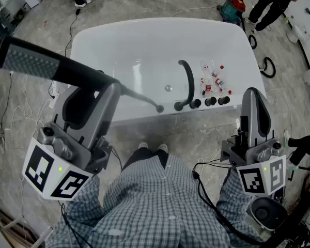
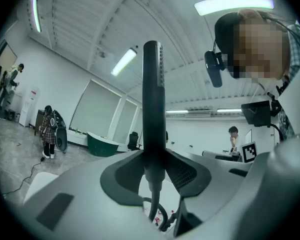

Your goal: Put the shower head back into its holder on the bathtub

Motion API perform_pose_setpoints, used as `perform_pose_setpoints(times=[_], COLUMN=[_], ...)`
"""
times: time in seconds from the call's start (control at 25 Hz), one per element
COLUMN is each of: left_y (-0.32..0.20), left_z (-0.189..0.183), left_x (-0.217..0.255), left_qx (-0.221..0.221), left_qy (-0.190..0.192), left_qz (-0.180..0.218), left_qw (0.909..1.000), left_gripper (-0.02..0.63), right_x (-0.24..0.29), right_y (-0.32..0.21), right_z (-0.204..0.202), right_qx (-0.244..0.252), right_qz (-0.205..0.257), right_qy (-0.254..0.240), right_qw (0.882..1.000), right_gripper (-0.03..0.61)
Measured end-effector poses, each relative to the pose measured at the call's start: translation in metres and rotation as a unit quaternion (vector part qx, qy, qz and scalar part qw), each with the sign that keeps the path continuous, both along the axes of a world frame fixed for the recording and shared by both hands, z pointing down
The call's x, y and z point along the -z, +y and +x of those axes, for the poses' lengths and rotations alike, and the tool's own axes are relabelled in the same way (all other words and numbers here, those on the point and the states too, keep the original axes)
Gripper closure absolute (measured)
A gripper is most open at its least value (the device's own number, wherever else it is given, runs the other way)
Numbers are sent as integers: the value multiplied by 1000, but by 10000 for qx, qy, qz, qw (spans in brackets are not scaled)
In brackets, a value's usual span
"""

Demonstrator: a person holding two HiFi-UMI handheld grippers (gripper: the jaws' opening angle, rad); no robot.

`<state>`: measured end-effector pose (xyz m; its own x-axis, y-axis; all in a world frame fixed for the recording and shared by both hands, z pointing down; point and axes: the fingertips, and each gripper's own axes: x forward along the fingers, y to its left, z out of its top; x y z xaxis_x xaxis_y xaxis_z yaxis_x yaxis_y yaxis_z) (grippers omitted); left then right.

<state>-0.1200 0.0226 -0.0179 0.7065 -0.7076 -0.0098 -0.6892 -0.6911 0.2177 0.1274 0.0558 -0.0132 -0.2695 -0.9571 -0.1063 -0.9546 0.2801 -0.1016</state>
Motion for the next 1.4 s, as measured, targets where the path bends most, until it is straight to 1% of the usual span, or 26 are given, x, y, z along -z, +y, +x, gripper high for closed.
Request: perform_pose_setpoints(times=[0.44,0.56,0.92,1.4], left_y=[3,3,5,-1], left_z=[2,-2,-1,3], left_x=[-7,-2,0,-10], left_qx=[31,27,36,45], left_qy=[19,25,35,-51], left_qz=[-16,-21,-34,-150], left_qw=[10000,10000,10000,9999], left_gripper=[476,476,476,476], right_x=[-8,-2,-3,-9], right_y=[1,1,3,-2], right_z=[3,-1,4,9], right_qx=[38,40,-20,-85], right_qz=[-31,-40,-90,-166], right_qy=[23,36,-69,-116], right_qw=[10000,10000,9999,9998], right_gripper=[563,563,563,563])
